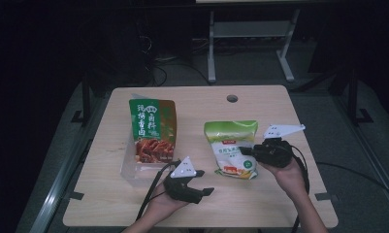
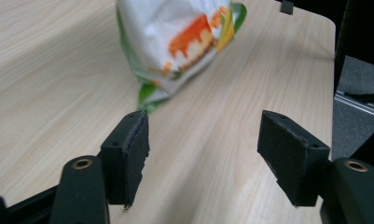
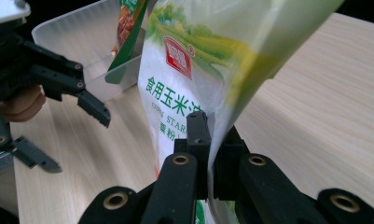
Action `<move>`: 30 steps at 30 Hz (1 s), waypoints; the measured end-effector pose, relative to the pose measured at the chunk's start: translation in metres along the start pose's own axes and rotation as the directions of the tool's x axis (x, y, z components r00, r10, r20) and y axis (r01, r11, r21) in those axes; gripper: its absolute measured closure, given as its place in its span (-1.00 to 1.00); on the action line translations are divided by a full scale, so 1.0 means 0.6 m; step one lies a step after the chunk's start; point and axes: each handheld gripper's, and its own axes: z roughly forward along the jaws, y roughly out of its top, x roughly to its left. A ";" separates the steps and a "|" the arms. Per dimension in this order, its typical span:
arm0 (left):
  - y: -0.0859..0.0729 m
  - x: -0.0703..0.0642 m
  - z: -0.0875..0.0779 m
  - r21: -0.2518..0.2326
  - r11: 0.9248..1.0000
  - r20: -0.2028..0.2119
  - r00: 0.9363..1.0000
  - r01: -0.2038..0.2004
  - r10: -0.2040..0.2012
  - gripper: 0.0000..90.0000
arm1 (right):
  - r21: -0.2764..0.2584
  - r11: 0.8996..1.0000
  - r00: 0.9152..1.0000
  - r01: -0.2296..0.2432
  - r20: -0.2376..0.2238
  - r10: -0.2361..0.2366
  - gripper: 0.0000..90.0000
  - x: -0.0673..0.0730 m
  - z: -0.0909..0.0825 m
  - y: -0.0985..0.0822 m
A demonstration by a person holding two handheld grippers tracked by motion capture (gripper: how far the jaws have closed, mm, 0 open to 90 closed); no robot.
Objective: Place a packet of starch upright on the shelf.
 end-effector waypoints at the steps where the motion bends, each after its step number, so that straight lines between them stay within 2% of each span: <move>1: -0.005 -0.002 -0.005 -0.005 1.000 0.001 1.000 0.004 -0.004 -0.28 | 0.001 1.000 1.000 -0.002 -0.001 0.002 0.94 0.000 0.002 0.006; 8: -0.017 -0.010 -0.016 -0.003 1.000 -0.004 1.000 0.002 -0.002 -0.29 | 0.007 1.000 1.000 0.012 -0.014 -0.012 0.95 0.008 0.016 0.028; 9: -0.019 -0.013 -0.020 -0.003 1.000 -0.001 1.000 0.002 -0.002 -0.30 | 0.009 1.000 0.999 0.019 -0.026 -0.018 0.95 0.012 0.021 0.039; 12: -0.021 -0.016 -0.023 -0.009 1.000 0.000 1.000 0.005 -0.005 -0.30 | 0.003 1.000 0.999 0.021 -0.031 -0.021 0.95 0.015 0.024 0.048; 14: -0.024 -0.021 -0.027 -0.002 1.000 0.004 1.000 -0.003 0.003 -0.30 | -0.002 1.000 0.999 0.030 -0.036 -0.030 0.95 0.024 0.027 0.066; 16: -0.025 -0.022 -0.028 -0.001 1.000 0.003 1.000 -0.004 0.004 -0.31 | -0.007 0.999 0.999 0.031 -0.042 -0.031 0.95 0.027 0.027 0.072; 19: -0.029 -0.025 -0.031 0.012 1.000 0.006 1.000 -0.012 0.012 -0.31 | -0.023 0.999 0.997 0.040 -0.067 -0.042 0.95 0.038 0.027 0.097; 20: -0.029 -0.025 -0.031 0.012 1.000 0.006 1.000 -0.012 0.012 -0.31 | -0.023 0.999 0.997 0.040 -0.067 -0.042 0.95 0.038 0.027 0.097; 23: -0.032 -0.027 -0.033 0.016 1.000 0.011 1.000 -0.014 0.014 -0.31 | -0.038 0.998 0.994 0.057 -0.091 -0.060 0.95 0.051 0.028 0.125; 25: -0.033 -0.027 -0.033 0.017 1.000 0.014 1.000 -0.015 0.015 -0.32 | -0.044 0.997 0.993 0.067 -0.098 -0.071 0.95 0.055 0.029 0.132; 26: -0.035 -0.028 -0.032 0.015 1.000 0.012 1.000 -0.015 0.015 -0.32 | -0.050 0.996 0.991 0.074 -0.107 -0.079 0.95 0.063 0.031 0.147; 30: -0.039 -0.029 -0.032 0.016 1.000 0.018 1.000 -0.015 0.014 -0.32 | -0.058 0.994 0.987 0.089 -0.129 -0.095 0.95 0.077 0.040 0.168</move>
